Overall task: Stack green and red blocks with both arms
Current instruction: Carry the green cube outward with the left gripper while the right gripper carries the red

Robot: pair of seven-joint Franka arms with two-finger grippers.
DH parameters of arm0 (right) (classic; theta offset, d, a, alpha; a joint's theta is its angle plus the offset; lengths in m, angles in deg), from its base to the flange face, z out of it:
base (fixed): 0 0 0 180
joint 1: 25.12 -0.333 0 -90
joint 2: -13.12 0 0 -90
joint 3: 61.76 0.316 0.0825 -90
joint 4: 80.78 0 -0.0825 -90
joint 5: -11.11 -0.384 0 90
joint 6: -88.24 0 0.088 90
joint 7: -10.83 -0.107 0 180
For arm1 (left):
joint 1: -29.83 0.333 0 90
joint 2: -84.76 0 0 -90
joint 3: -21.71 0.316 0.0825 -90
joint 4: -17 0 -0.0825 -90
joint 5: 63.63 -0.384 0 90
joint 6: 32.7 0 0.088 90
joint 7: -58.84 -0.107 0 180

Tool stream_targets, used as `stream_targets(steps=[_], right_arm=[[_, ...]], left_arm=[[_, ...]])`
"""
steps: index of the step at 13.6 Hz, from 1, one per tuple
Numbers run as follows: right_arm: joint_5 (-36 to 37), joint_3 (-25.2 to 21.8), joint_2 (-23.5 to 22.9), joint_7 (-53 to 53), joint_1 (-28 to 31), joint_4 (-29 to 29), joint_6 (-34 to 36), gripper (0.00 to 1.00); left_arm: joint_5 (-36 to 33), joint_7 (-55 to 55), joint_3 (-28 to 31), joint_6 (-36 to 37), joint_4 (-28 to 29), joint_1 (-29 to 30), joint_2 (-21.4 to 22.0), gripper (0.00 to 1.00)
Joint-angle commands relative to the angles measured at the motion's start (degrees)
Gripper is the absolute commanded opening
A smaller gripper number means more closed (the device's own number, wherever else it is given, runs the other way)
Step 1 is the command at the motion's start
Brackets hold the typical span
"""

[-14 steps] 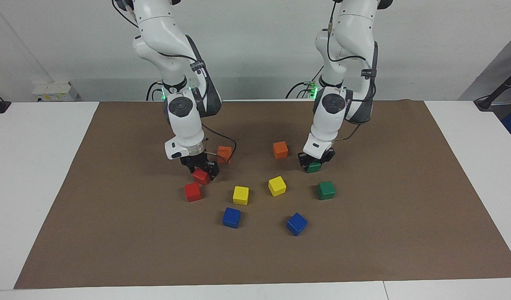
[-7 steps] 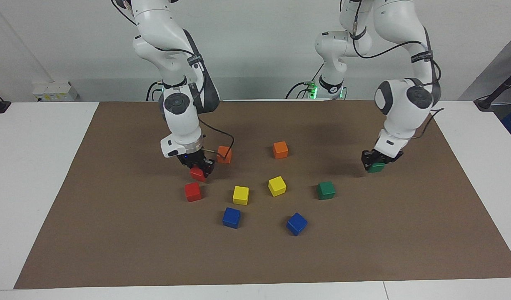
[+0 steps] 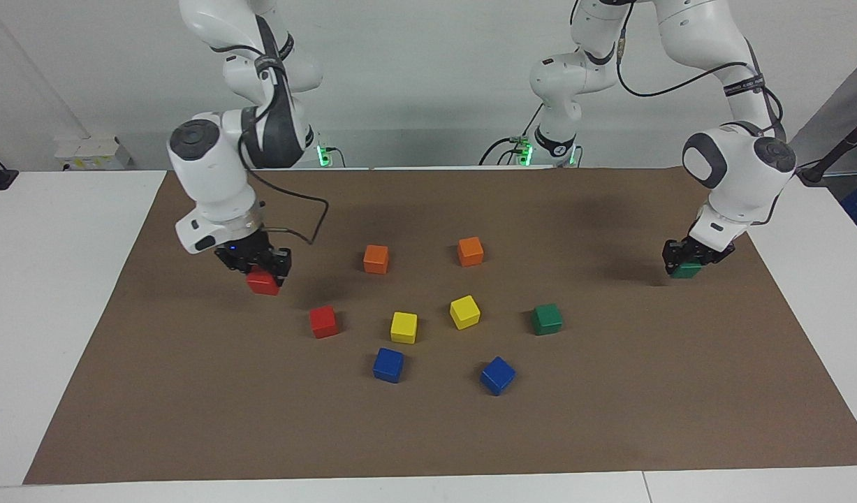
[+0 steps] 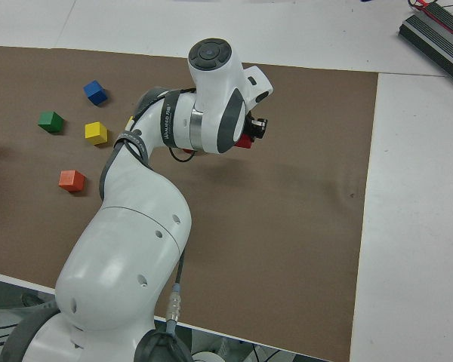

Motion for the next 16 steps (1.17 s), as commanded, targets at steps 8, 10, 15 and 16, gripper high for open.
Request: stream_targets(steps=[8,10,15,16], right_arm=[[-0.8,0.9,-1.2,9.1,2.4,9.3,-9.4,0.0],[-0.8,0.8,-1.1,9.2,3.1,9.4,-9.4,0.0],[-0.8,0.9,-2.7,9.3,3.2,9.5,-11.4,0.0],[-0.8,0.8,-3.1,9.3,3.3,9.5,-11.7,0.0]], left_arm=[[-0.3,-2.9,-0.6,-3.5,-1.1,1.3,-4.3,1.0],[-0.4,-3.2,-0.6,3.0,-5.4,1.2,-4.2,1.0],[1.8,-0.1,-1.1,20.6,-20.6,-3.2,-4.6,1.0],[3.3,6.2,-1.0,21.3,-21.7,-5.7,-4.7,1.0]])
